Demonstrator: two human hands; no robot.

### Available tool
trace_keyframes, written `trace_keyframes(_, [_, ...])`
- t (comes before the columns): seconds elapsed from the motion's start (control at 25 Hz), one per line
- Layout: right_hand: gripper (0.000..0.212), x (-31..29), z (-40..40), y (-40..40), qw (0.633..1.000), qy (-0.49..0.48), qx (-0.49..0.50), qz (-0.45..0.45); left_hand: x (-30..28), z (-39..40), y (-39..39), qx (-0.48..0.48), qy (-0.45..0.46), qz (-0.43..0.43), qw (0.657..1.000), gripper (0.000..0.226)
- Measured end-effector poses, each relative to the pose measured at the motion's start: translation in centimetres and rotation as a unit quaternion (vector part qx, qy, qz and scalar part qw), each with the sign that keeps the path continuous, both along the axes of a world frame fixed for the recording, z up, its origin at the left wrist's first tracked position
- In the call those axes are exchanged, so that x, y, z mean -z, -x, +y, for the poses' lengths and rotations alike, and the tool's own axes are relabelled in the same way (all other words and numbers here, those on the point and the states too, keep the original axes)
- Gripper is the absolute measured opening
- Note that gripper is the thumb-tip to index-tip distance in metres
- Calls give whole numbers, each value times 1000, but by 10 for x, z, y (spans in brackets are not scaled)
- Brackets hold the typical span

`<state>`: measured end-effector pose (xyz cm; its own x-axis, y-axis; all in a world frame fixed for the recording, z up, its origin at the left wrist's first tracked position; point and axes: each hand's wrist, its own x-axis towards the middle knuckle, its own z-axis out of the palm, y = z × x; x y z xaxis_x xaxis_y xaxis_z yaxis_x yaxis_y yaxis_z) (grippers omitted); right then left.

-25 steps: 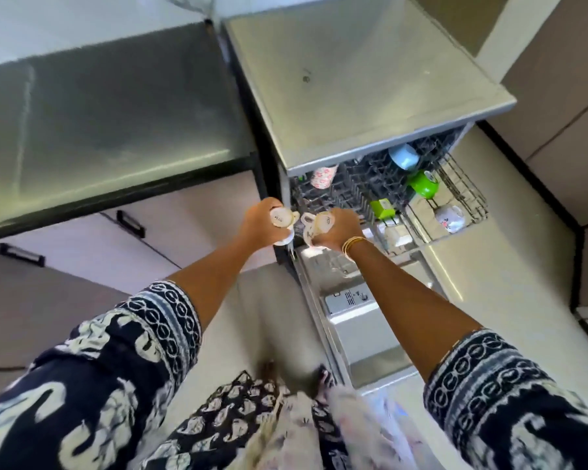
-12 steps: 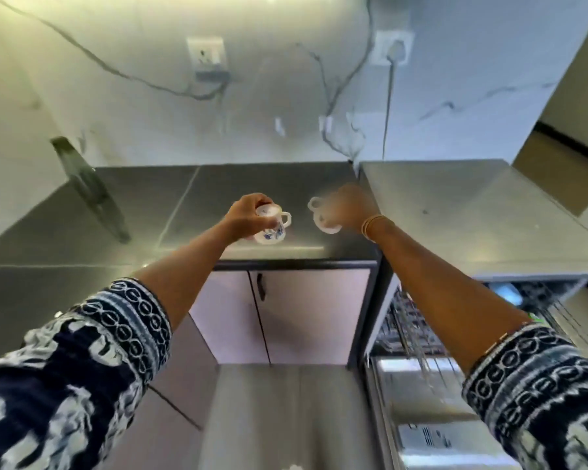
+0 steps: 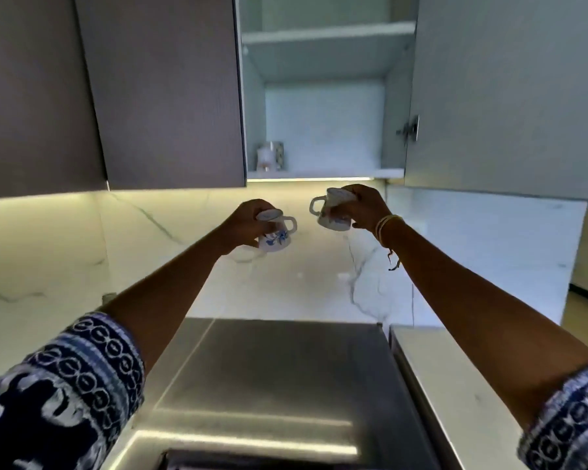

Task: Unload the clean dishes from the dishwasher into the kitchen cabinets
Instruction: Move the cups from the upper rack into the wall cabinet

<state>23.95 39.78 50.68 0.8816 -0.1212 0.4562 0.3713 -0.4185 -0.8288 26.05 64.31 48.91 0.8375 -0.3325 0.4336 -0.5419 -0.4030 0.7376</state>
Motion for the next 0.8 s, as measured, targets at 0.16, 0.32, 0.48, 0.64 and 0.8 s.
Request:
trace_keyframes(0.16, [35, -60, -7, -39, 999, -16, -8, -26, -63, -18, -43, -7, 14, -19, 1000, 21])
trace_keyframes(0.32, [24, -100, -19, -89, 998, -1, 2, -63, -108, -36, -91, -43, 15, -56, 997, 24])
trace_keyframes(0.48, [22, -116, -30, -145, 997, 4, 35, -65, -136, -57, -141, -68, 31, -82, 994, 18])
trace_keyframes(0.64, [20, -119, -40, -199, 997, 24, 39, -68, -150, -77, -192, -72, -4, -97, 993, 14])
trace_keyframes(0.8, [26, -118, -50, -249, 997, 30, 46, -45, -155, -90, -240, -75, -34, -89, 993, 18])
